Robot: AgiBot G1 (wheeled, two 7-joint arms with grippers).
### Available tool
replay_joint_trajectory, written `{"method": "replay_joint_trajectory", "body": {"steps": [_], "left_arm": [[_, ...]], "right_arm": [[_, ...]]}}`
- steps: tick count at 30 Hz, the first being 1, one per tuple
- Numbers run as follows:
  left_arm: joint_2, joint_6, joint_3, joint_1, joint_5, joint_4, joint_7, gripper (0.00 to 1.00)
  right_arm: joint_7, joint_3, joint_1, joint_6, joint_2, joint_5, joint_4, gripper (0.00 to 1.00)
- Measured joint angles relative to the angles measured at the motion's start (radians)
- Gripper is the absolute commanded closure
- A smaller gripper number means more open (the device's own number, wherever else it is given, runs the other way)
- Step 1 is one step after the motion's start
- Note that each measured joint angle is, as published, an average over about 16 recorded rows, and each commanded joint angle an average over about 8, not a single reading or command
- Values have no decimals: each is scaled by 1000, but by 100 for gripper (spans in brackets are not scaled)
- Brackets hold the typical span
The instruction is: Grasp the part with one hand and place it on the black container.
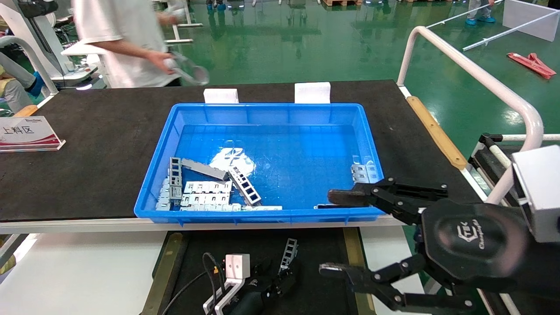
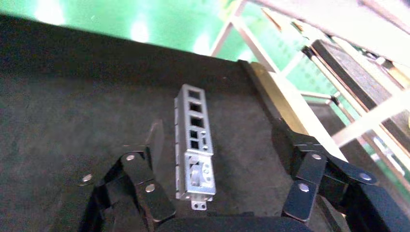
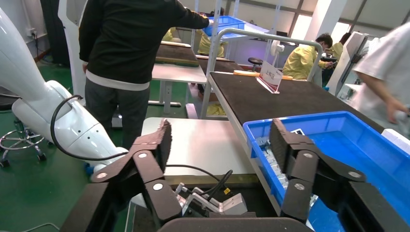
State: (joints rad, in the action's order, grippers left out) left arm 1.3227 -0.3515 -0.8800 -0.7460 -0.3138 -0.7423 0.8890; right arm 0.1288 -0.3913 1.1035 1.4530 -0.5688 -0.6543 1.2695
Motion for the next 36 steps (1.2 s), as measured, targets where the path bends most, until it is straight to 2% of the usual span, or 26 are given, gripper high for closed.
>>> {"method": "replay_joint_trajectory", "body": {"steps": [8, 22, 29, 36], "left_arm": [[-101, -116, -122, -26, 72, -29, -68, 0], [-384, -356, -345, -128, 253, -164, -275, 0], [-506, -456, -409, -193, 337, -220, -339, 0], [-605, -521, -434, -244, 390, -285, -369, 0]], "right_arm": [[0, 0, 0, 0, 0, 0, 0, 0], [0, 0, 0, 0, 0, 0, 0, 0], [0, 0, 0, 0, 0, 0, 0, 0], [0, 0, 0, 0, 0, 0, 0, 0]]}}
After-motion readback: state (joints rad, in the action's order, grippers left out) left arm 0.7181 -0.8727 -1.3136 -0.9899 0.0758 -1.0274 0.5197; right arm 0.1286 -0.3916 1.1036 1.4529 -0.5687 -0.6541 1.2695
